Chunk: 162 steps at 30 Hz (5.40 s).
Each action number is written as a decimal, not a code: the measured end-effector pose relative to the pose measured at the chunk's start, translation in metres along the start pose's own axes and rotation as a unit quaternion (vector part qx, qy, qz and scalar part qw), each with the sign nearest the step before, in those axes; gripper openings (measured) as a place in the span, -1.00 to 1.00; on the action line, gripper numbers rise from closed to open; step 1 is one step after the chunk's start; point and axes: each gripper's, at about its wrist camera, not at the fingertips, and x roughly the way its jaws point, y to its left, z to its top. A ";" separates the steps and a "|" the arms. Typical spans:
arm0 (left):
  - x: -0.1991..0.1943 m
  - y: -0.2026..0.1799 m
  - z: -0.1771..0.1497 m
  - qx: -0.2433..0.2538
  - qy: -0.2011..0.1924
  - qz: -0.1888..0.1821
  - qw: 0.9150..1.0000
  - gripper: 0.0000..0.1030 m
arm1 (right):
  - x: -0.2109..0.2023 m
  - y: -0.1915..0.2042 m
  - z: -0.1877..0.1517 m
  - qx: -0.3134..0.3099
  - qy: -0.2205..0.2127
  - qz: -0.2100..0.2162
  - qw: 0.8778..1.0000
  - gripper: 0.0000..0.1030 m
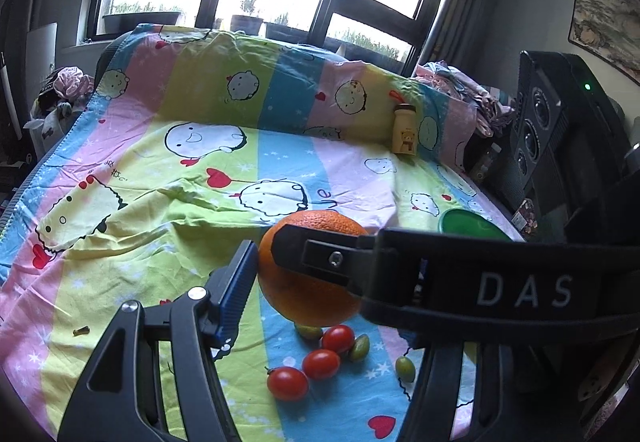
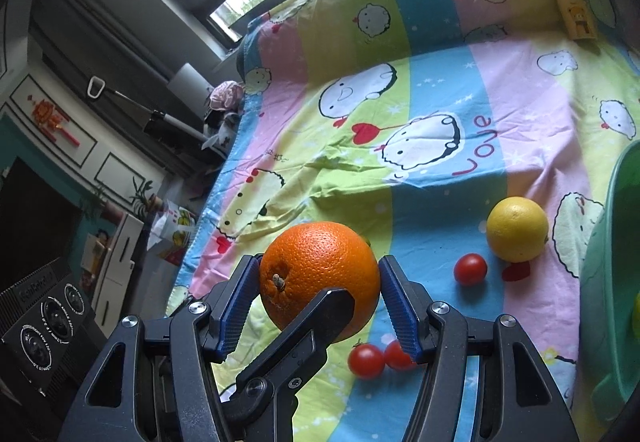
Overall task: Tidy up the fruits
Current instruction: 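Lift the orange with the right gripper and carry it over the green basin, then lower the orange into the green basin and open the right gripper, then withdraw the right gripper from the basin toward the yellow lemon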
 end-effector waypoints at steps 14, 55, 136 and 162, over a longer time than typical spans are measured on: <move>-0.001 -0.052 0.019 0.033 -0.027 -0.036 0.998 0.18 | -0.059 -0.020 0.011 0.018 -0.068 -0.013 0.997 0.25; 0.073 -0.164 0.012 0.061 0.045 -0.124 0.989 0.18 | -0.133 -0.134 0.005 0.130 -0.093 -0.080 0.984 0.25; 0.075 -0.121 0.009 0.028 0.108 -0.078 0.991 0.41 | -0.125 -0.159 0.009 0.160 -0.082 -0.180 0.967 0.24; 0.008 0.074 -0.026 -0.117 0.092 0.093 0.984 0.92 | -0.030 -0.045 0.013 -0.003 -0.044 -0.173 0.984 0.57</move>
